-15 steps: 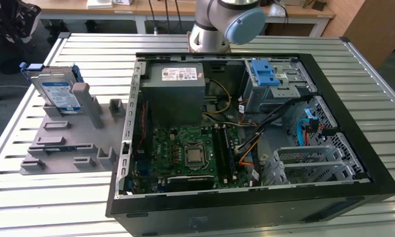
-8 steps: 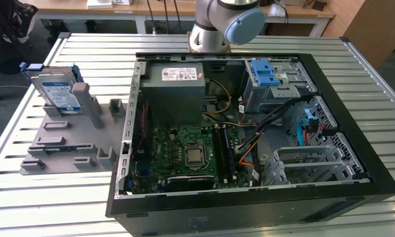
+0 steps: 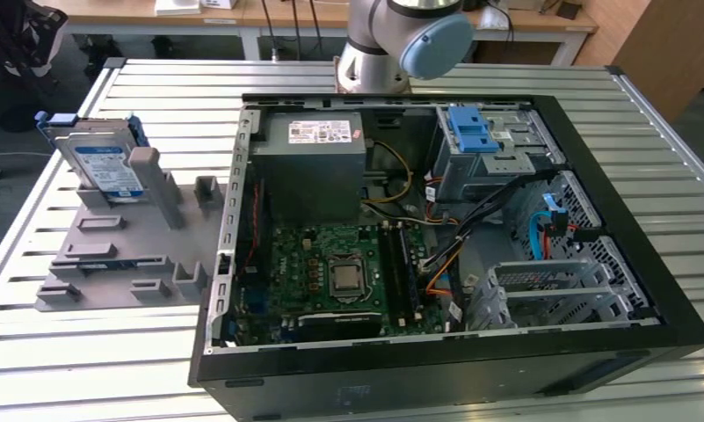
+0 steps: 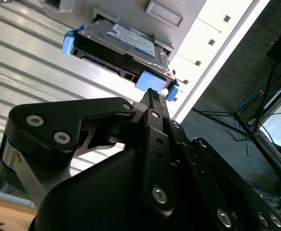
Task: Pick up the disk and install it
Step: 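Pick up the disk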
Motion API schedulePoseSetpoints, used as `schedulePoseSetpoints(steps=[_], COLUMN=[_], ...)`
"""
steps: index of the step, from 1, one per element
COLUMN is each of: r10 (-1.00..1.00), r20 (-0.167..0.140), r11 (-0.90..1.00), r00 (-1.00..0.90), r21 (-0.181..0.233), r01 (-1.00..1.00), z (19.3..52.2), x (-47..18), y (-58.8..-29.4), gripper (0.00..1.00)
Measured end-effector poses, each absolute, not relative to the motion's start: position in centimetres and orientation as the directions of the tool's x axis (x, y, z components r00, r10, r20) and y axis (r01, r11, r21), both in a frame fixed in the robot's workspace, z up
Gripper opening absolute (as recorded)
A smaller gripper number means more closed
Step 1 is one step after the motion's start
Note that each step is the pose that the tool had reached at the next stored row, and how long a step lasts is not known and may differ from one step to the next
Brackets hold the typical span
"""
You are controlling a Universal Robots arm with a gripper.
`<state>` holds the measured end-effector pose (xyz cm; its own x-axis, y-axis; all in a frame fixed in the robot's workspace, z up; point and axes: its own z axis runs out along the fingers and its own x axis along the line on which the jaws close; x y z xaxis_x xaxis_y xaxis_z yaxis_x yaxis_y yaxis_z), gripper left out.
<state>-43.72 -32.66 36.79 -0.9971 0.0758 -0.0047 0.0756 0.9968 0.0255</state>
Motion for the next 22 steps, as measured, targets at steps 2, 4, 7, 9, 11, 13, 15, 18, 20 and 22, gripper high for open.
schedulePoseSetpoints(steps=[2, 4, 7, 9, 11, 13, 15, 18, 20, 22], r10=[0.075, 0.072, 0.062, 0.053, 0.037, 0.013, -0.02, -0.074, -0.11, -0.147], r20=[-0.005, -0.005, -0.005, -0.005, -0.005, -0.005, -0.005, -0.005, -0.005, -0.005], r11=[0.997, 0.997, 0.998, 0.998, 0.999, 1.0, 0.999, 0.997, 0.994, 0.989], r00=[-0.997, -0.997, -0.998, -0.999, -0.999, -1.0, -1.0, -0.997, -0.994, -0.989], r21=[0.026, 0.026, 0.026, 0.025, 0.025, 0.025, 0.025, 0.025, 0.025, 0.025], r01=[0.075, 0.072, 0.062, 0.053, 0.037, 0.013, -0.021, -0.074, -0.11, -0.147], z=[36.79, 36.79, 36.79, 36.79, 36.79, 36.78, 36.77, 36.73, 36.7, 36.66], x=[-43.72, -43.73, -43.74, -43.74, -43.75, -43.75, -43.75, -43.75, -43.75, -43.75], y=[-32.66, -32.66, -32.66, -32.66, -32.66, -32.66, -32.66, -32.66, -32.66, -32.66], gripper=[0.11, 0.11, 0.11, 0.11, 0.11, 0.11, 0.11, 0.11, 0.11, 0.11])
